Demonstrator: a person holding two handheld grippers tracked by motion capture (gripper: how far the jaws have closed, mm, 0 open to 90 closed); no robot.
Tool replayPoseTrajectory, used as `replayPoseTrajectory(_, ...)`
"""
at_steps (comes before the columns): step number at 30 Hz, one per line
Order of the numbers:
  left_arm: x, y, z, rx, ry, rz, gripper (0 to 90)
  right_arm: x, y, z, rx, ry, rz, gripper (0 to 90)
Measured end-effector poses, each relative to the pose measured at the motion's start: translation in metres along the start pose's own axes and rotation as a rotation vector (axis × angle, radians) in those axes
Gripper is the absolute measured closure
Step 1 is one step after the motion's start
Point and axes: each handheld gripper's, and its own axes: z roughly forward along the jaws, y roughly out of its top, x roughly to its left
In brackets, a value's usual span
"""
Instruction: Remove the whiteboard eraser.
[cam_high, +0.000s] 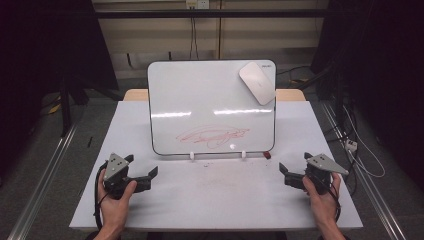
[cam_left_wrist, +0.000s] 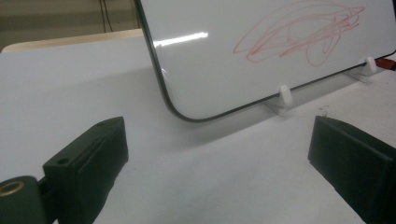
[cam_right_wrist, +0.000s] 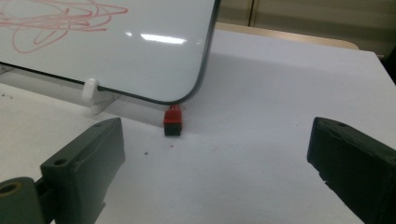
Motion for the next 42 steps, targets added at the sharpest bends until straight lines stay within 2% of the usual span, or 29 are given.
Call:
replayPoseTrajectory(5,0.000,0.000,0.000,-0.011,0.001,-0.010,4.9,-0.001,-0.001,-0.001,-0.002,0.006,0.001,4.6)
replayPoseTrajectory(8,0.001,-0.001,-0.002,-0.001,0.007,-0.005,4.9,0.000,0.000,0.000,-0.004,0.009,0.005,4.5)
replayPoseTrajectory(13,0.002,-0.001,-0.001,-0.002,0.008,-0.014,4.8,0.002,0.001,0.002,0.014,0.018,0.001,5.3)
replayPoseTrajectory(15,0.001,-0.001,-0.001,0.004,0.006,-0.004,4.8,0.003,0.003,0.001,0.025,0.001,-0.008,7.3)
replayPoseTrajectory(20,0.000,-0.002,0.001,0.009,0.004,-0.006,4.9,0.004,0.010,0.001,0.051,0.008,-0.028,7.3)
replayPoseTrajectory(21,0.001,-0.002,0.001,0.021,0.004,0.000,4.9,0.005,0.011,0.002,0.053,0.012,-0.027,7.0)
replayPoseTrajectory(25,0.001,-0.002,0.001,0.016,0.004,-0.005,4.9,0.008,0.016,0.006,0.047,0.026,-0.034,6.6)
replayPoseTrajectory(34,0.002,-0.003,0.002,0.018,-0.003,0.012,4.9,0.016,0.044,0.018,0.009,0.046,-0.054,3.8)
replayPoseTrajectory(36,0.003,-0.003,0.003,0.017,-0.005,0.003,4.9,0.018,0.051,0.022,-0.004,0.052,-0.059,3.8)
replayPoseTrajectory(42,0.003,-0.003,0.005,0.028,-0.005,0.010,4.9,0.020,0.085,0.033,-0.043,0.030,-0.099,5.2)
